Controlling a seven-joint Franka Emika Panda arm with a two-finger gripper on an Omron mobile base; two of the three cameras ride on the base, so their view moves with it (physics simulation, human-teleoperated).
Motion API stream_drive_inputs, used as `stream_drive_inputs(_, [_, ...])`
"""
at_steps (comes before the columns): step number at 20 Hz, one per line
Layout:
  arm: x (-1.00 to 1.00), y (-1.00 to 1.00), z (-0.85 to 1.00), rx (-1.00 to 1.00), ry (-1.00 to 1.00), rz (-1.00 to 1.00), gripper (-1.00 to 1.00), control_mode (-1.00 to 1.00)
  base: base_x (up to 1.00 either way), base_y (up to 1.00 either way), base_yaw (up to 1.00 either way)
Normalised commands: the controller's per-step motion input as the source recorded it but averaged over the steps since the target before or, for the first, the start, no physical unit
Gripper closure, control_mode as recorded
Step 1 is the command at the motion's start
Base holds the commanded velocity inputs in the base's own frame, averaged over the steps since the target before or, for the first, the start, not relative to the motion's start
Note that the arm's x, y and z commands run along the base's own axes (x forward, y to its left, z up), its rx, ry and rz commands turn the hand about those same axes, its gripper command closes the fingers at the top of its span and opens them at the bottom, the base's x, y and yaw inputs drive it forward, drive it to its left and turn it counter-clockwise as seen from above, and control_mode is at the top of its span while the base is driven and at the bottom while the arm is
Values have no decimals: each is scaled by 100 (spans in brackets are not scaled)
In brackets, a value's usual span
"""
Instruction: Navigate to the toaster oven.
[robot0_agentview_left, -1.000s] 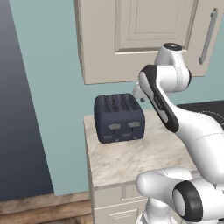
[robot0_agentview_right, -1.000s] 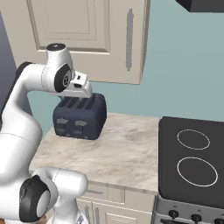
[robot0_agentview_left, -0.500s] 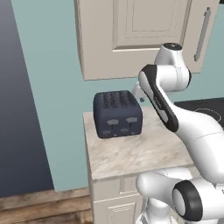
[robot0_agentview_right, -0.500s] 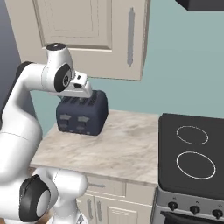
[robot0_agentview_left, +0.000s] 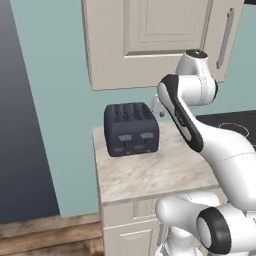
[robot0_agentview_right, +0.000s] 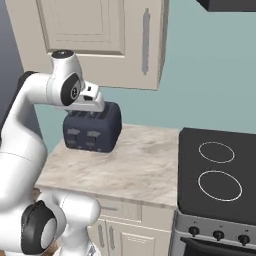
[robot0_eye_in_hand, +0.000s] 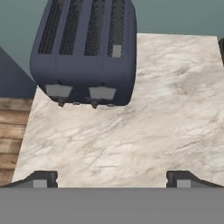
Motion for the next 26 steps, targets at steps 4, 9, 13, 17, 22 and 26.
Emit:
stream_drive_inputs(4, [0,0,0,0,0,0,-100,100,-6,-83,-6])
stream_drive_inputs(9, [0,0,0,0,0,0,-100,100,-9,-96,-6])
stream_drive_inputs(13, [0,0,0,0,0,0,-100,100,-4,-89,-3])
stream_drive_inputs(17, [0,0,0,0,0,0,-100,100,-4,-76,-1])
stream_drive_inputs(22, [0,0,0,0,0,0,-100,100,0,-72,0])
stream_drive_inputs(26, [0,0,0,0,0,0,-100,100,-2,-80,0])
